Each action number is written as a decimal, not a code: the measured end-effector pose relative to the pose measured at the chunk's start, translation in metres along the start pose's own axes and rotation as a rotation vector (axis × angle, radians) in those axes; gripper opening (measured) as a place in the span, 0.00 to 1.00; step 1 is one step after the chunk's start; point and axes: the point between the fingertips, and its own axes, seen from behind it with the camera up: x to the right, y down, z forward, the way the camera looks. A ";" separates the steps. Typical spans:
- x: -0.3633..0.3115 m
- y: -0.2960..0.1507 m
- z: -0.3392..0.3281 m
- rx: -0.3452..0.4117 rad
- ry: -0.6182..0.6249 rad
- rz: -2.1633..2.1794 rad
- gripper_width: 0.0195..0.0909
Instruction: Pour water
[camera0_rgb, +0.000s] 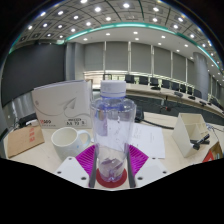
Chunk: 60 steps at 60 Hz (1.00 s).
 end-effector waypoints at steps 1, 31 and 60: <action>0.000 0.000 -0.001 0.004 0.003 -0.001 0.39; -0.038 -0.002 -0.122 -0.218 0.207 0.094 0.93; -0.180 -0.001 -0.304 -0.269 0.315 0.086 0.93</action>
